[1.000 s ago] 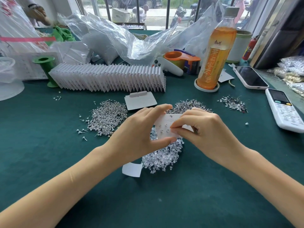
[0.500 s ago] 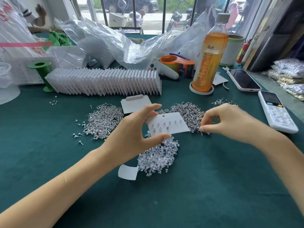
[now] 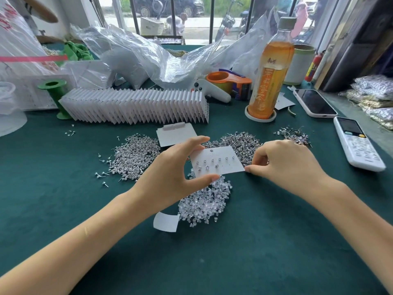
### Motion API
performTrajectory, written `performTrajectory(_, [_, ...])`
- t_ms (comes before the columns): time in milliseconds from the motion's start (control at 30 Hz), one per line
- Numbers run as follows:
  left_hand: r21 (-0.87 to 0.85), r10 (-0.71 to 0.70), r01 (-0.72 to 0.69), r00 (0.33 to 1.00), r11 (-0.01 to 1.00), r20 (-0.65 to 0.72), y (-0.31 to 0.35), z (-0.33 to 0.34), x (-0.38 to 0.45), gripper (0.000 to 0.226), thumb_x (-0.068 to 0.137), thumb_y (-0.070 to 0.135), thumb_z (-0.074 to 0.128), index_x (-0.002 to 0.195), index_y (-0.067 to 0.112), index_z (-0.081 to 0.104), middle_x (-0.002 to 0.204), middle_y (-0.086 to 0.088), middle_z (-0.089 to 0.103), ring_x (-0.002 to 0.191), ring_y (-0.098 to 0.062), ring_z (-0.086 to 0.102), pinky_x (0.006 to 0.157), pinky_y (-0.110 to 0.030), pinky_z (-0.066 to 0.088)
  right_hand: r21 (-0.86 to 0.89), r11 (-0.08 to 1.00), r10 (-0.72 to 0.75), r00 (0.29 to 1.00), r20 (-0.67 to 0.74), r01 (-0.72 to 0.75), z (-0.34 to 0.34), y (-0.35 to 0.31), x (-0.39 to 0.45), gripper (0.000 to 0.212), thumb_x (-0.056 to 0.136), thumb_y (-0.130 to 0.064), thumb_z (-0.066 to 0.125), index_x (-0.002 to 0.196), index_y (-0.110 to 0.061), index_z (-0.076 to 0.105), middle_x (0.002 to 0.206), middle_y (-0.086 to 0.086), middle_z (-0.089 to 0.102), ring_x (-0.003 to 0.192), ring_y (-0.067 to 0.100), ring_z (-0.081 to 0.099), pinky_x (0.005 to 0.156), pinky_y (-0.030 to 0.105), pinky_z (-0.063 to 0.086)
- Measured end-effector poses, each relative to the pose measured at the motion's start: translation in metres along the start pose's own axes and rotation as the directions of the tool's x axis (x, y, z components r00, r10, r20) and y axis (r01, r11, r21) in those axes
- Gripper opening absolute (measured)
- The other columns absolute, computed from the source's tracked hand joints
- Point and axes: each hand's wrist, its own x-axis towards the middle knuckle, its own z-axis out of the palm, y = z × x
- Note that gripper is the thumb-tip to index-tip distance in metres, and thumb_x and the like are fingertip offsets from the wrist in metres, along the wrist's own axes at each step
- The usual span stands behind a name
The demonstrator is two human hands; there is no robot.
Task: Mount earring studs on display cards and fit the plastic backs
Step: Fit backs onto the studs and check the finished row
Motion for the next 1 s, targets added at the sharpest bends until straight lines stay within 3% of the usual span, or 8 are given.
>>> performTrajectory(133, [0.004, 0.008, -0.008, 1.000, 1.000, 0.007, -0.0004, -0.0007, -0.0004, 0.078, 0.068, 0.063, 0.060, 0.133, 0.023, 0.046, 0.115, 0.009, 0.062, 0.102, 0.006, 0.051, 0.089, -0.003, 0.037, -0.010, 1.000, 0.001, 1.000, 0.008, -0.001, 0.0005, 0.0013, -0.0012, 0.015, 0.083, -0.042, 0.065, 0.070, -0.034, 0.062, 0.071, -0.016, 0.055, 0.078, 0.013, 0.054, 0.063, 0.026, 0.032])
performTrajectory(333, [0.025, 0.002, -0.003, 1.000, 1.000, 0.019, -0.0019, 0.0006, 0.0000, 0.077, 0.068, 0.065, 0.059, 0.133, 0.026, 0.046, 0.114, 0.014, 0.060, 0.102, 0.008, 0.049, 0.089, 0.000, 0.034, -0.014, 1.000, 0.019, 1.000, -0.009, -0.019, -0.0001, -0.0012, -0.0022, 0.025, 0.080, -0.054, 0.066, 0.069, -0.033, 0.059, 0.080, -0.013, 0.061, 0.080, 0.013, 0.053, 0.063, 0.027, 0.032])
performTrajectory(533, [0.048, -0.014, 0.013, 0.999, 0.999, 0.034, -0.0034, 0.0003, -0.0011, 0.076, 0.069, 0.066, 0.059, 0.134, 0.031, 0.043, 0.115, 0.017, 0.058, 0.104, 0.008, 0.049, 0.090, 0.000, 0.032, -0.009, 1.000, -0.009, 1.000, -0.006, 0.009, 0.0005, -0.0018, -0.0038, 0.009, 0.086, -0.039, 0.064, 0.078, -0.035, 0.065, 0.070, -0.018, 0.048, 0.077, 0.010, 0.048, 0.063, 0.026, 0.029])
performTrajectory(633, [0.061, -0.023, 0.020, 0.999, 0.998, 0.049, -0.0032, 0.0001, -0.0008, 0.077, 0.068, 0.068, 0.058, 0.135, 0.032, 0.043, 0.115, 0.017, 0.058, 0.104, 0.008, 0.049, 0.090, -0.001, 0.033, 0.001, 1.000, -0.001, 1.000, -0.015, 0.001, -0.0016, -0.0013, -0.0043, 0.008, 0.084, -0.035, 0.063, 0.076, -0.036, 0.064, 0.071, -0.018, 0.051, 0.076, 0.011, 0.048, 0.062, 0.026, 0.030])
performTrajectory(800, [0.058, -0.021, 0.018, 0.999, 0.998, 0.047, -0.0037, 0.0002, -0.0008, 0.077, 0.068, 0.069, 0.056, 0.135, 0.032, 0.043, 0.117, 0.016, 0.058, 0.104, 0.007, 0.050, 0.090, -0.002, 0.033, 0.000, 1.000, 0.003, 1.000, -0.007, -0.003, -0.0014, -0.0039, -0.0043, 0.017, 0.081, -0.049, 0.066, 0.076, -0.034, 0.064, 0.076, -0.015, 0.058, 0.076, 0.009, 0.050, 0.058, 0.026, 0.030])
performTrajectory(1000, [0.061, -0.015, 0.012, 0.999, 0.998, 0.047, -0.0056, -0.0001, -0.0009, 0.077, 0.069, 0.069, 0.057, 0.135, 0.033, 0.042, 0.118, 0.017, 0.058, 0.105, 0.007, 0.049, 0.092, -0.002, 0.033, 0.004, 1.000, -0.021, 1.000, 0.008, 0.021, -0.0042, -0.0032, -0.0053, 0.005, 0.086, -0.035, 0.066, 0.081, -0.033, 0.066, 0.078, -0.015, 0.057, 0.079, 0.011, 0.051, 0.063, 0.027, 0.031])
